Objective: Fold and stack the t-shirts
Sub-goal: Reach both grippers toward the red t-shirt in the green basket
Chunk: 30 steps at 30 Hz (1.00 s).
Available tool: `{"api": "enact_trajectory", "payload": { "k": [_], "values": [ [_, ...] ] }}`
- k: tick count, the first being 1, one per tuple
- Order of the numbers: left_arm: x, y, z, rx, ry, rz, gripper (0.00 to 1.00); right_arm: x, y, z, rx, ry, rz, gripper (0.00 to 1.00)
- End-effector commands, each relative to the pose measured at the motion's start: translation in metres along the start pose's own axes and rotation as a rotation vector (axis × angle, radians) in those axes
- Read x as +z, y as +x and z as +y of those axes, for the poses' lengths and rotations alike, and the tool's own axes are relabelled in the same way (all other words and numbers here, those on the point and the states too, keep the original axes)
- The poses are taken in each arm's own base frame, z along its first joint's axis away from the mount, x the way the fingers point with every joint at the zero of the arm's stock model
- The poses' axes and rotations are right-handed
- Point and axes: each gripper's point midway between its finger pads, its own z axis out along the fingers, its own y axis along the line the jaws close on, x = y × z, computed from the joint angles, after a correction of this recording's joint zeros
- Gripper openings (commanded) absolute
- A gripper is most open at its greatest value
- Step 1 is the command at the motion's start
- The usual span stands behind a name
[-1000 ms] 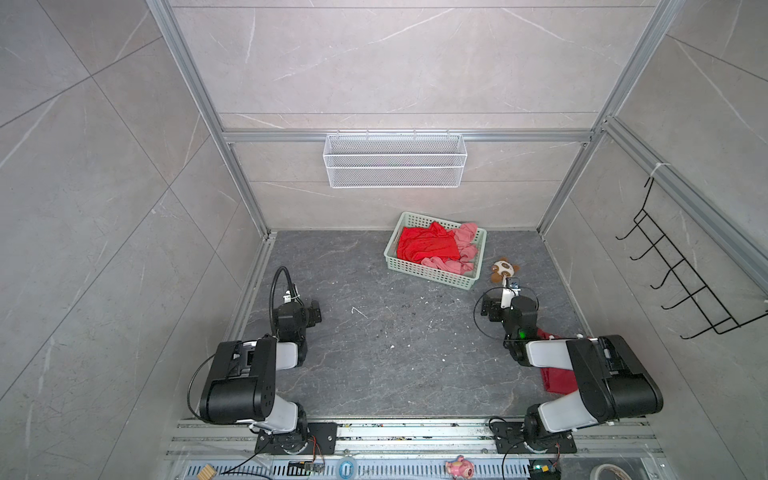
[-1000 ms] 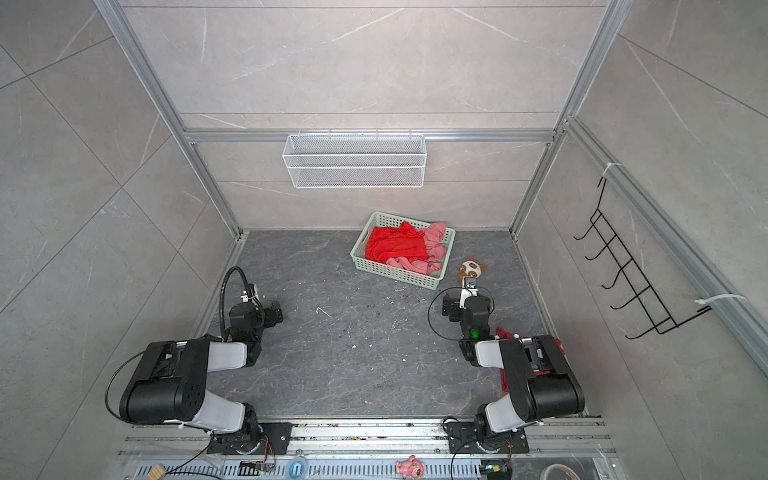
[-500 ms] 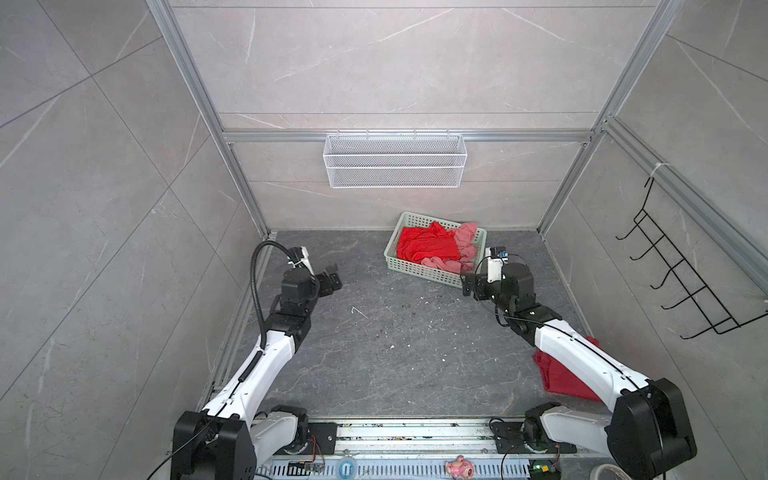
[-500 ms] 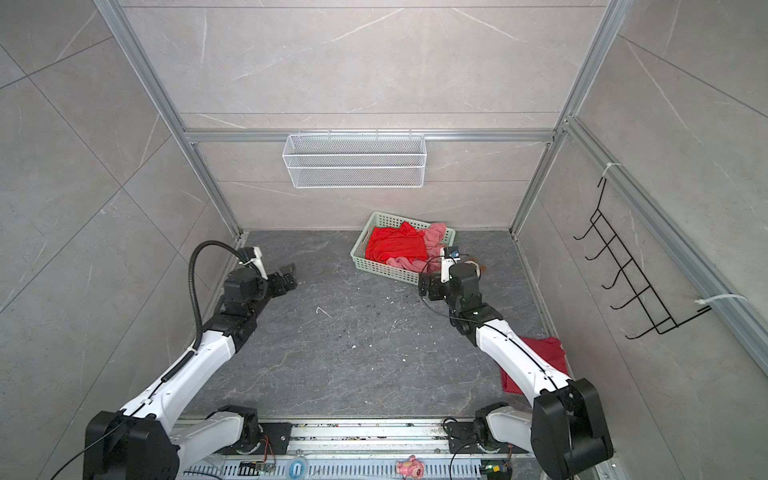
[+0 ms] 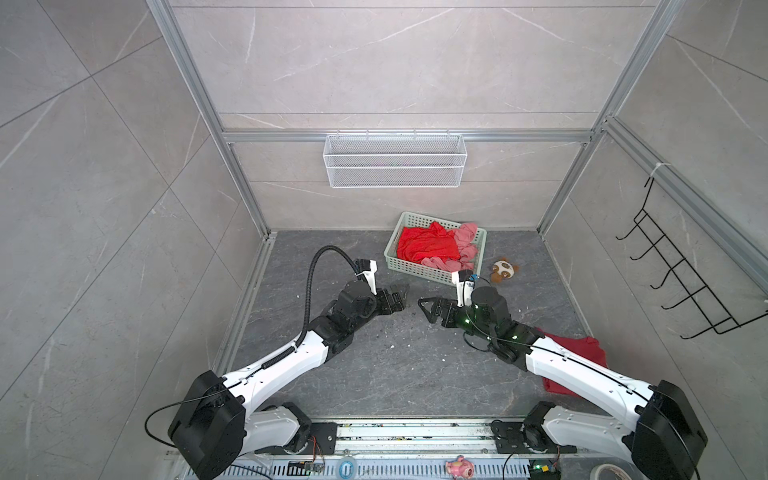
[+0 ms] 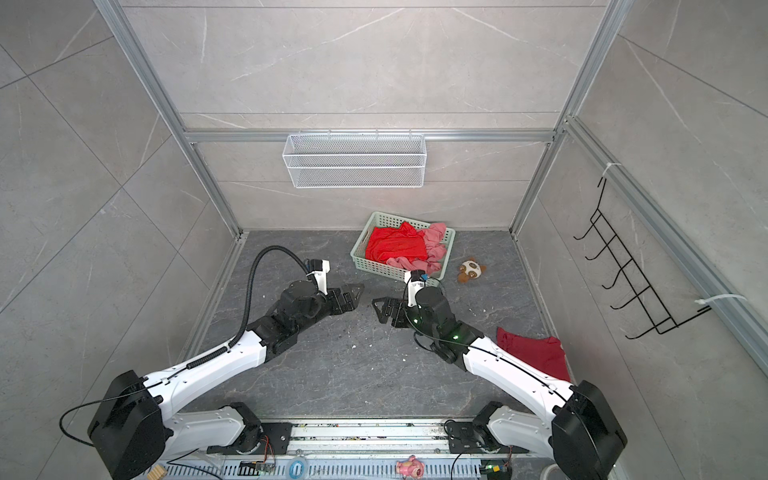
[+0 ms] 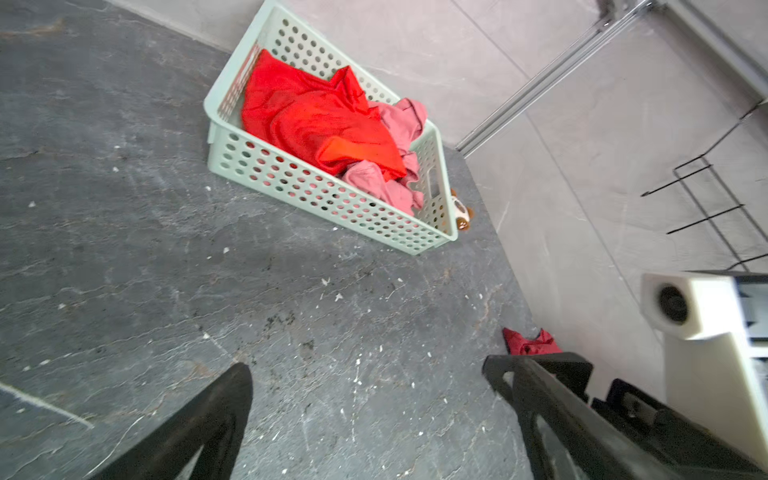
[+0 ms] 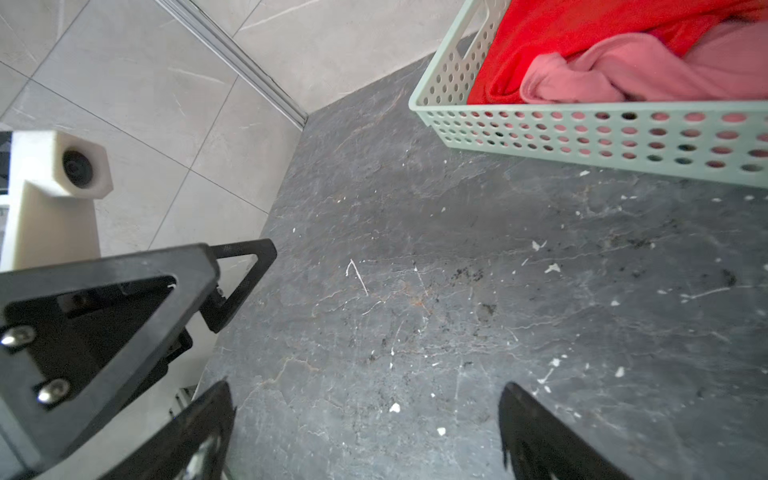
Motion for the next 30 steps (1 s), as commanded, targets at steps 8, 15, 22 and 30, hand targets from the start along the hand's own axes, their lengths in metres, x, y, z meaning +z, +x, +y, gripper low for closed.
{"api": "enact_trajectory", "payload": {
  "k": [8,15,22,30],
  "values": [
    [0.005,-0.036,-0.013,0.149,-0.075,-0.029,1.0,0.009,-0.044,-0.034,-0.077,0.371,-0.017,0.99],
    [0.033,-0.044,-0.032,0.444,-0.06,0.065,1.0,0.043,-0.128,-0.057,-0.288,0.618,-0.156,1.0],
    [0.07,-0.046,-0.034,0.5,-0.023,0.095,1.0,0.082,-0.172,-0.102,-0.173,0.666,-0.162,0.99],
    [0.103,-0.057,-0.006,0.356,0.044,0.109,1.0,0.122,-0.181,-0.154,0.009,0.636,-0.161,0.92]
  ]
}}
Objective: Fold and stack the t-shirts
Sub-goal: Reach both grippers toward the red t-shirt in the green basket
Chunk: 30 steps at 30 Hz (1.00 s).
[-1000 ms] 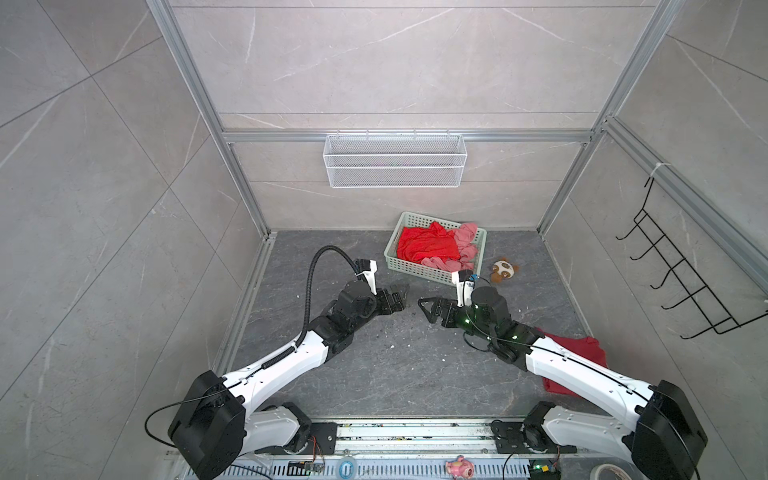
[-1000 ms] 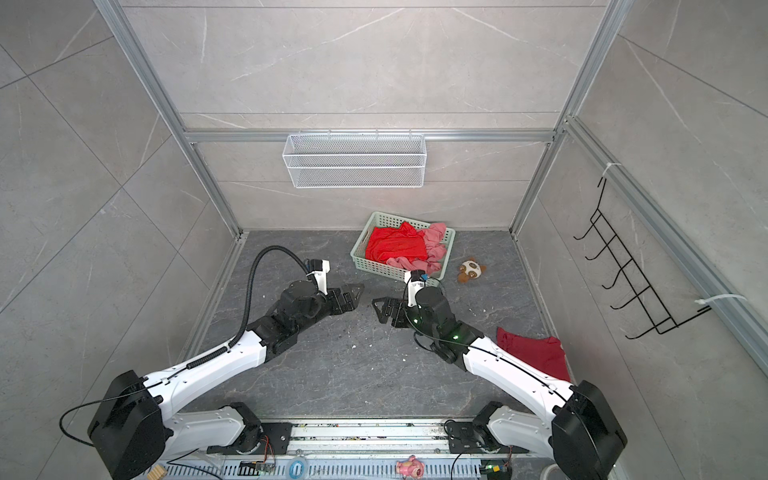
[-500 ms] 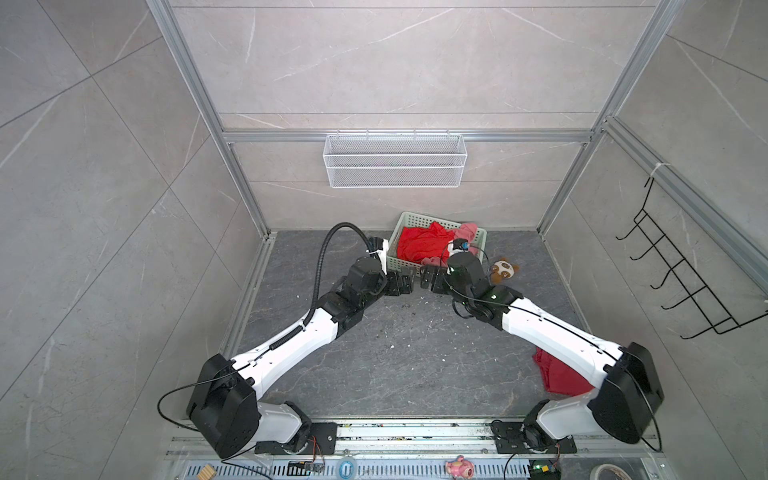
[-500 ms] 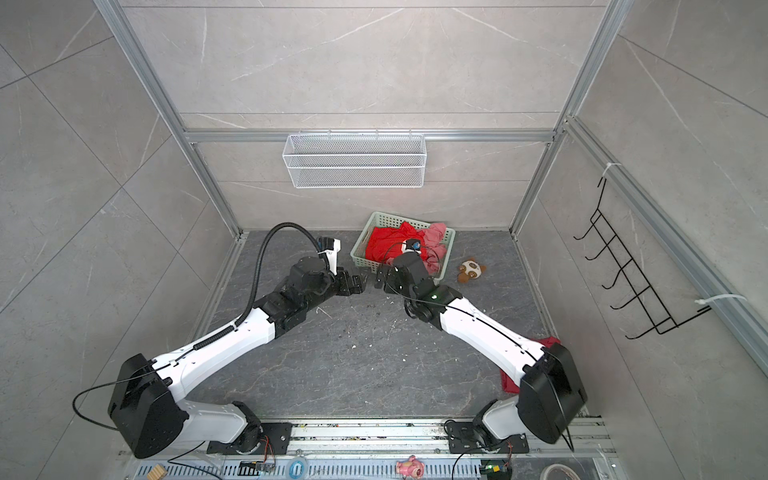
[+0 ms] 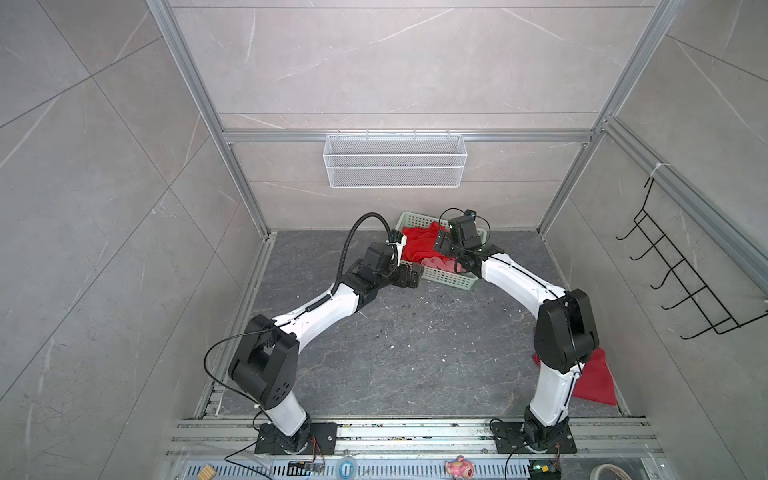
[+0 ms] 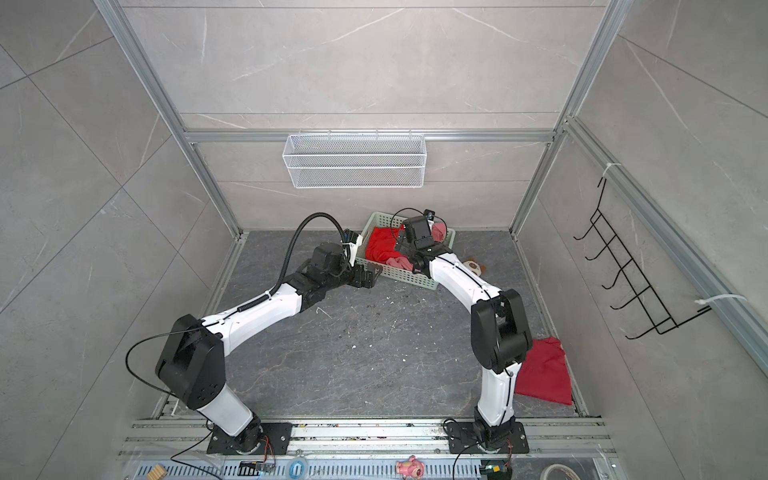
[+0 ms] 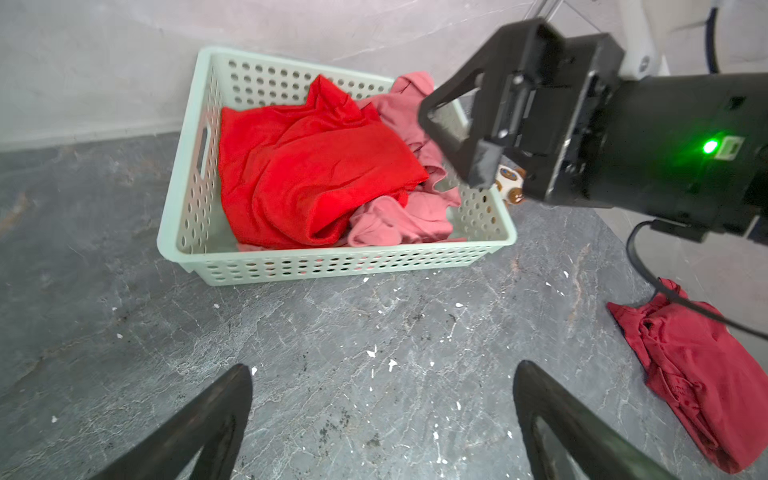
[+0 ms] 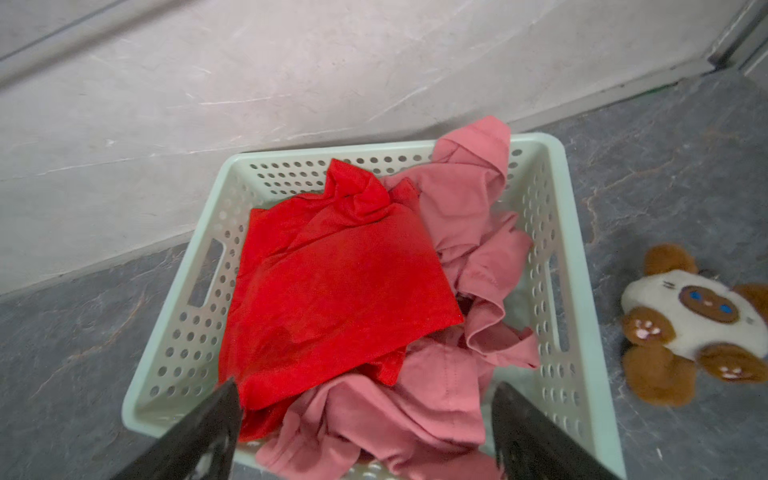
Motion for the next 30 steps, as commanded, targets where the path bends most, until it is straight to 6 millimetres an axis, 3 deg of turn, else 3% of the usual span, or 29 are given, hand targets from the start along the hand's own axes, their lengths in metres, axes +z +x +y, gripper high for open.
{"api": "enact_trajectory", "payload": {
  "k": [1,5,14,23,27,30],
  "values": [
    [0.002,-0.034,-0.001,-0.037,0.102,-0.086,1.0,0.023,0.009,0.011,0.067,-0.052,0.045,0.91],
    [0.016,-0.035,0.007,-0.057,0.127,-0.071,1.0,0.046,0.015,0.004,0.14,-0.051,0.09,0.88],
    [0.047,-0.045,-0.005,-0.046,0.221,-0.058,1.0,0.082,0.033,0.003,0.262,-0.106,0.165,0.81],
    [0.051,-0.047,-0.009,-0.071,0.257,-0.06,1.0,0.102,0.036,0.013,0.343,-0.162,0.176,0.78],
    [0.047,-0.045,-0.009,-0.075,0.254,-0.061,1.0,0.11,0.034,0.02,0.374,-0.204,0.174,0.69],
    [0.043,-0.045,-0.009,-0.072,0.245,-0.068,1.0,0.115,0.033,0.026,0.386,-0.227,0.178,0.51]
  ]
}}
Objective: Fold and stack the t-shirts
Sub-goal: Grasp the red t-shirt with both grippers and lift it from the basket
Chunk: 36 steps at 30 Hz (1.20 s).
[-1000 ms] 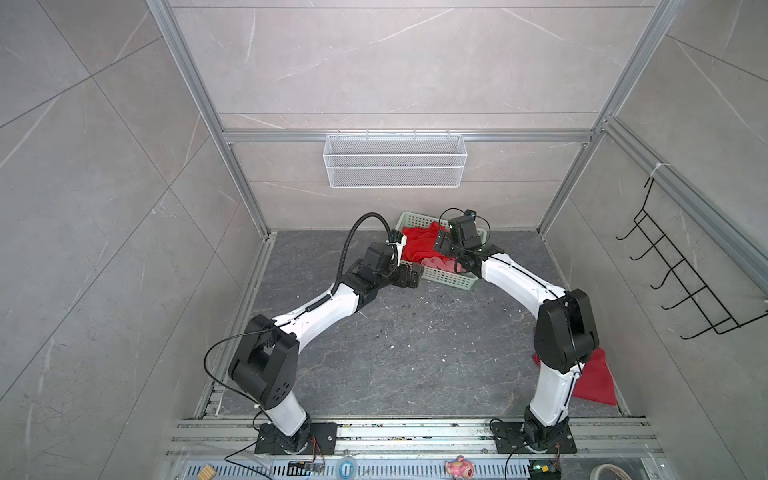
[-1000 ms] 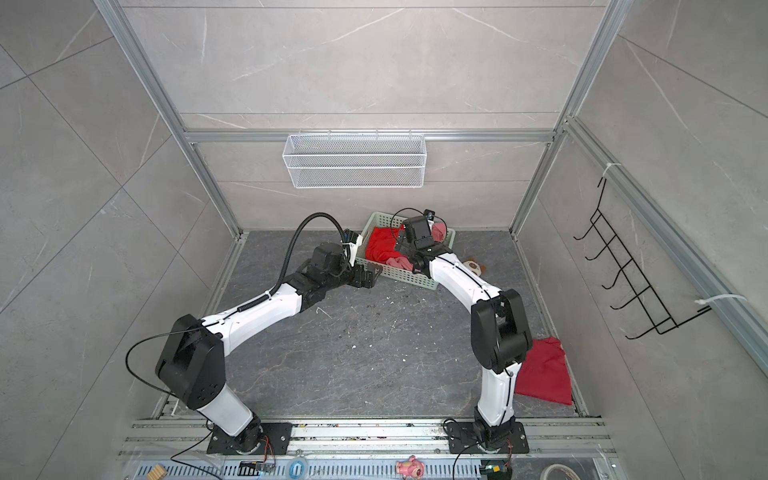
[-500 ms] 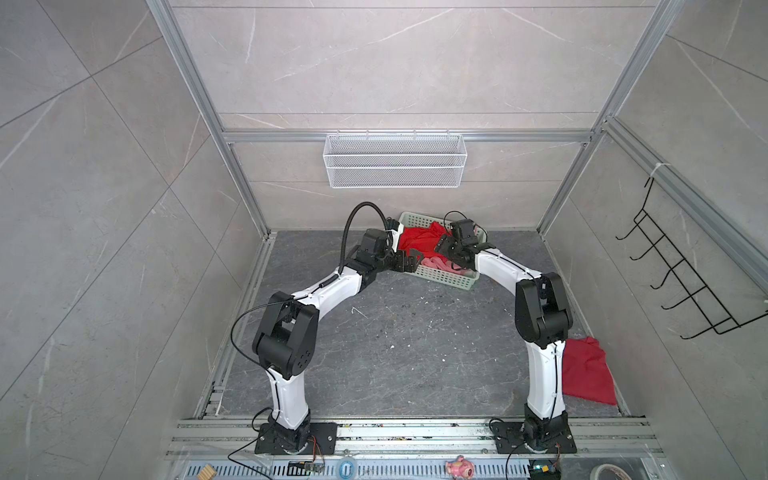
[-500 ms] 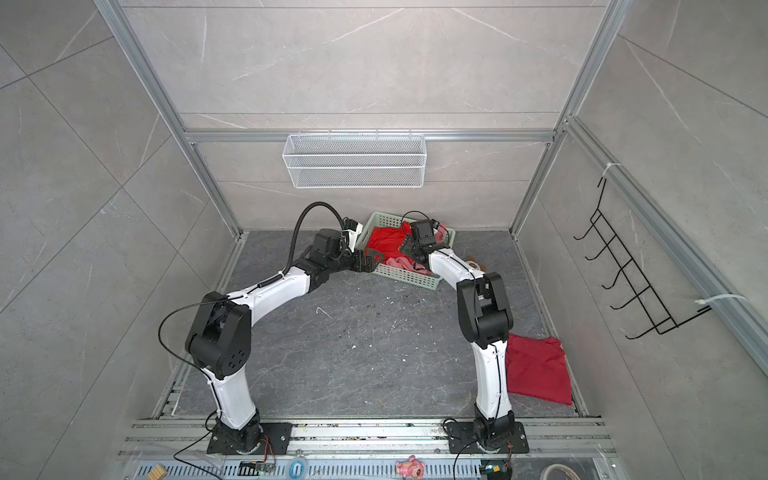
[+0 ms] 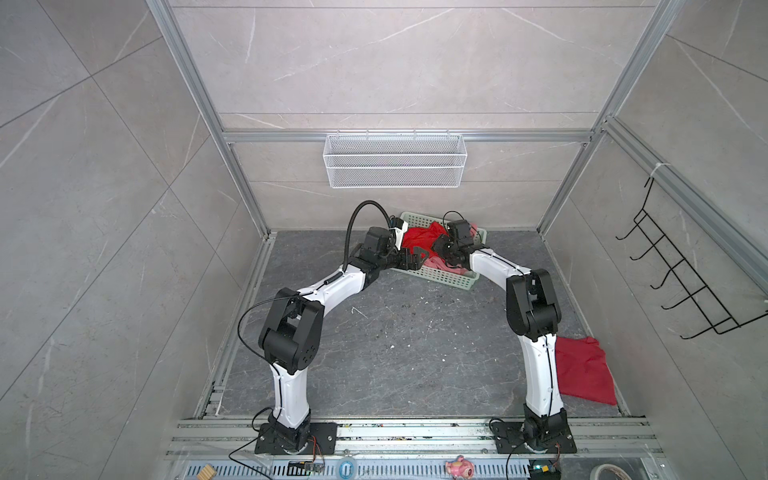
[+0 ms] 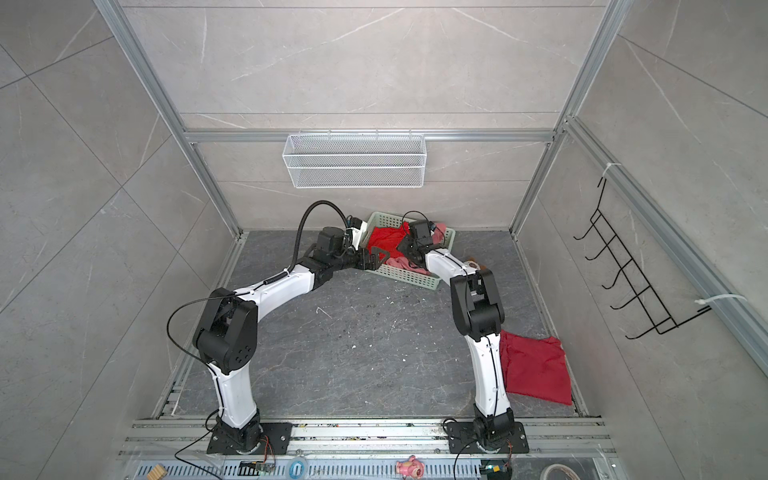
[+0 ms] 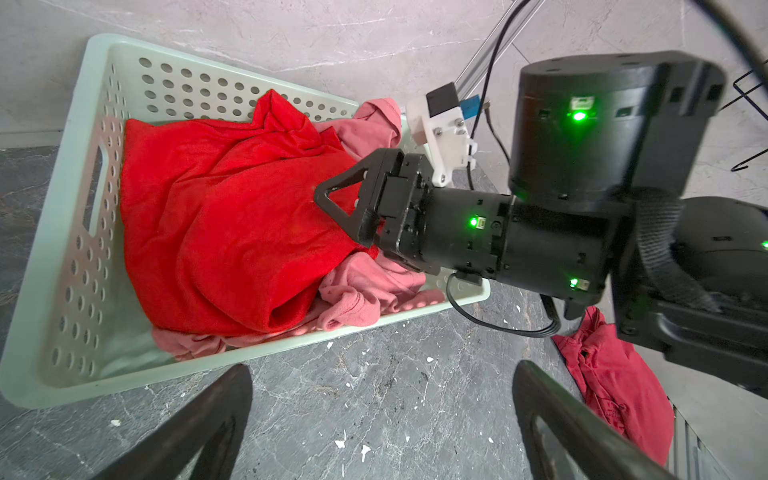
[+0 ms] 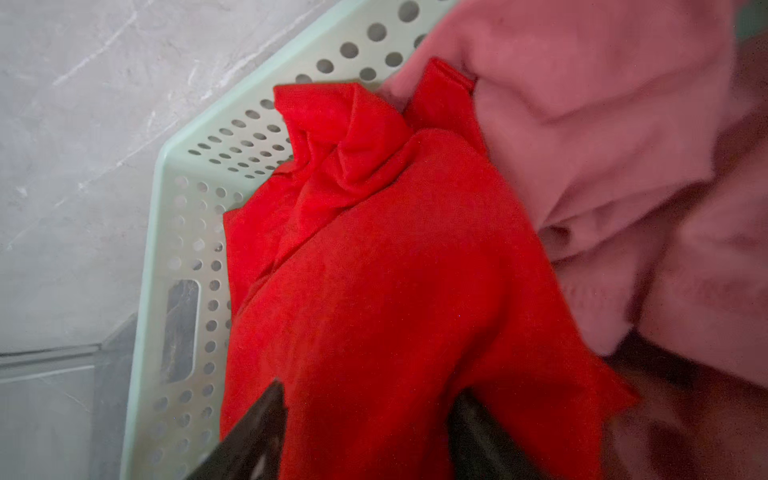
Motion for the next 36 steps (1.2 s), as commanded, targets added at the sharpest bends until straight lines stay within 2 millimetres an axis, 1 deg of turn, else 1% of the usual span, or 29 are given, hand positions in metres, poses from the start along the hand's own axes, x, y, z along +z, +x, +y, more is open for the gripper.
{"api": "enact_trajectory", "payload": {
  "k": [1,3,7,9,11,15,19,24,27,32,36],
  "values": [
    [-0.011,-0.017,-0.015,0.025,0.032,-0.053,1.0,0.008,-0.007,0.02,0.028,-0.078,-0.008,0.42],
    [-0.013,-0.017,-0.014,0.025,0.022,-0.054,1.0,0.006,-0.009,0.02,0.028,-0.079,-0.016,0.29],
    [-0.015,-0.013,-0.012,0.02,0.012,-0.048,1.0,-0.004,-0.015,0.018,-0.003,-0.055,-0.043,0.11],
    [-0.015,-0.013,-0.011,0.016,0.01,-0.051,1.0,-0.009,-0.017,0.014,-0.02,-0.028,-0.052,0.0],
    [-0.015,-0.013,-0.011,0.015,0.006,-0.052,1.0,-0.013,-0.018,0.009,-0.035,0.001,-0.058,0.0],
    [-0.016,-0.013,-0.009,0.021,-0.006,-0.052,1.0,-0.026,-0.024,0.007,-0.063,0.035,-0.076,0.0],
    [-0.018,-0.012,-0.006,0.024,-0.025,-0.048,1.0,-0.047,-0.034,0.017,-0.104,0.022,-0.112,0.0],
    [-0.023,-0.013,-0.008,0.045,-0.037,-0.047,1.0,-0.079,-0.048,0.045,-0.16,-0.066,-0.156,0.0],
    [-0.027,-0.014,-0.008,0.054,-0.044,-0.049,1.0,-0.094,-0.052,0.057,-0.178,-0.103,-0.165,0.0],
    [-0.032,-0.015,-0.007,0.06,-0.06,-0.058,1.0,-0.122,-0.053,0.077,-0.213,-0.164,-0.203,0.0],
    [-0.042,-0.018,-0.006,0.077,-0.085,-0.078,1.0,-0.153,-0.053,0.105,-0.291,-0.231,-0.246,0.0]
  ]
}}
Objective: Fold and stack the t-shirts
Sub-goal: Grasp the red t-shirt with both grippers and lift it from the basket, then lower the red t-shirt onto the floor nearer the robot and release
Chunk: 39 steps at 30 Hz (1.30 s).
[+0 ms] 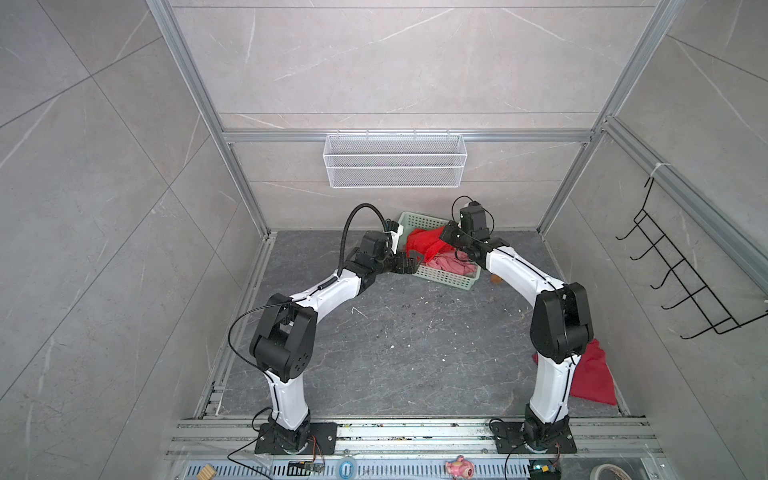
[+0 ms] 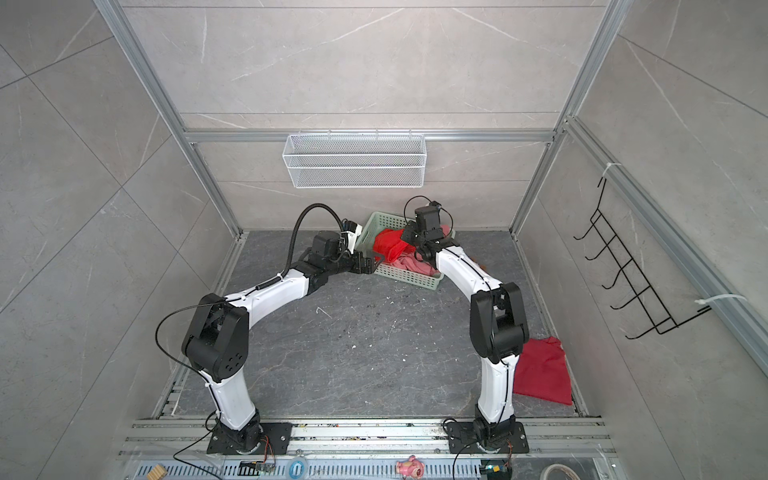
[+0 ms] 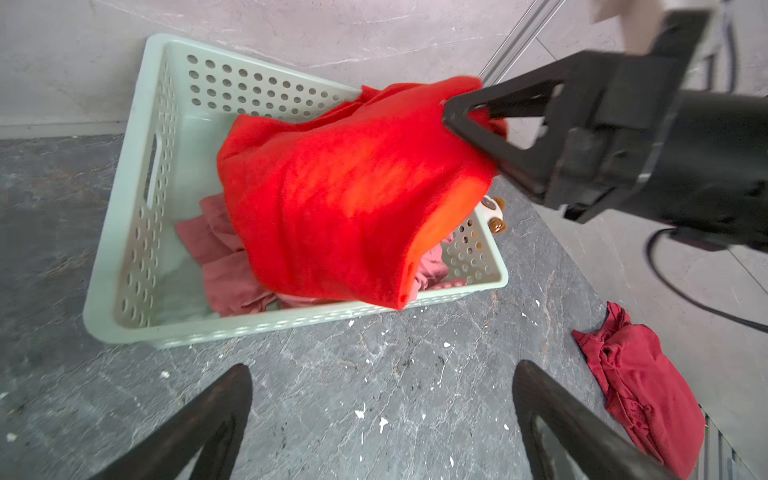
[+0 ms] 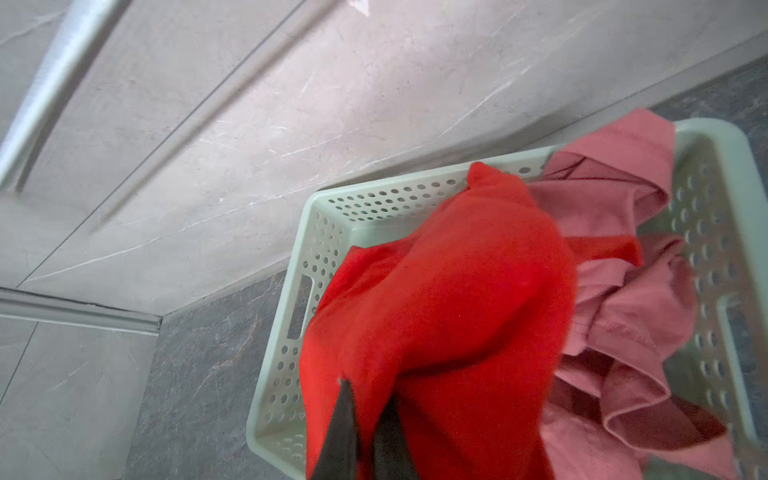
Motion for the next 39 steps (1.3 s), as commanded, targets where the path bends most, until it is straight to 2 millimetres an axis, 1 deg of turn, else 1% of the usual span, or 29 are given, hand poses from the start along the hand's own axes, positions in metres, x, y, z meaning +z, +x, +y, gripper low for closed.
{"api": "enact_trajectory", "payload": {
  "k": [1,2,6,8,10,13,16,19,20,21,23,25,28,30,31,32,33,34,35,36,37,39],
  "values": [
    [-0.024,-0.029,-0.014,0.066,-0.005,-0.082,1.0,-0.041,-0.032,0.052,-0.101,-0.128,-0.107,0.0],
    [-0.026,-0.029,-0.014,0.07,-0.008,-0.084,0.99,-0.047,-0.034,0.058,-0.115,-0.141,-0.115,0.0],
    [-0.043,-0.035,-0.016,0.084,-0.021,-0.114,0.97,-0.092,-0.051,0.107,-0.202,-0.255,-0.17,0.0],
    [-0.054,-0.038,-0.015,0.084,-0.034,-0.134,0.97,-0.116,-0.053,0.135,-0.249,-0.32,-0.184,0.0],
    [-0.07,-0.042,-0.015,0.085,-0.047,-0.169,0.96,-0.14,-0.052,0.161,-0.301,-0.382,-0.193,0.0],
    [-0.1,-0.048,-0.012,0.094,-0.084,-0.224,0.96,-0.178,-0.049,0.198,-0.349,-0.489,-0.208,0.0],
    [-0.133,-0.052,-0.009,0.119,-0.145,-0.277,0.96,-0.212,-0.044,0.226,-0.357,-0.607,-0.2,0.0],
    [-0.168,-0.054,-0.009,0.138,-0.201,-0.335,0.96,-0.244,-0.033,0.252,-0.37,-0.733,-0.185,0.0],
    [-0.18,-0.054,-0.01,0.144,-0.215,-0.355,0.96,-0.252,-0.031,0.257,-0.363,-0.761,-0.18,0.0],
    [-0.191,-0.054,-0.011,0.147,-0.232,-0.373,0.96,-0.255,-0.028,0.259,-0.352,-0.773,-0.168,0.0],
    [-0.209,-0.052,-0.012,0.152,-0.256,-0.393,0.96,-0.251,-0.021,0.254,-0.298,-0.766,-0.128,0.0],
    [-0.224,-0.05,-0.013,0.154,-0.278,-0.409,0.96,-0.238,-0.007,0.244,-0.26,-0.734,-0.08,0.0],
    [-0.238,-0.04,-0.009,0.146,-0.318,-0.395,0.96,-0.202,0.033,0.208,-0.196,-0.6,0.056,0.0],
    [-0.243,-0.031,-0.004,0.129,-0.34,-0.376,0.96,-0.171,0.074,0.171,-0.149,-0.469,0.175,0.0],
    [-0.244,-0.026,0.0,0.118,-0.357,-0.368,0.95,-0.16,0.093,0.154,-0.125,-0.41,0.228,0.0],
    [-0.244,-0.02,0.005,0.105,-0.377,-0.354,0.96,-0.149,0.114,0.136,-0.104,-0.355,0.288,0.06],
    [-0.242,-0.015,0.011,0.093,-0.4,-0.341,0.96,-0.138,0.134,0.118,-0.102,-0.298,0.337,0.27],
    [-0.24,-0.011,0.015,0.084,-0.413,-0.329,0.96,-0.131,0.147,0.102,-0.1,-0.239,0.368,0.43],
    [-0.235,-0.005,0.019,0.074,-0.424,-0.307,0.96,-0.124,0.158,0.086,-0.111,-0.18,0.387,0.5],
    [-0.231,-0.001,0.023,0.067,-0.43,-0.288,0.96,-0.12,0.163,0.073,-0.128,-0.13,0.384,0.53],
    [-0.224,0.003,0.025,0.059,-0.429,-0.265,0.96,-0.118,0.164,0.067,-0.134,-0.104,0.376,0.54],
    [-0.21,0.014,0.03,0.037,-0.423,-0.205,0.95,-0.12,0.16,0.064,-0.157,-0.098,0.357,0.55]
  ]
}}
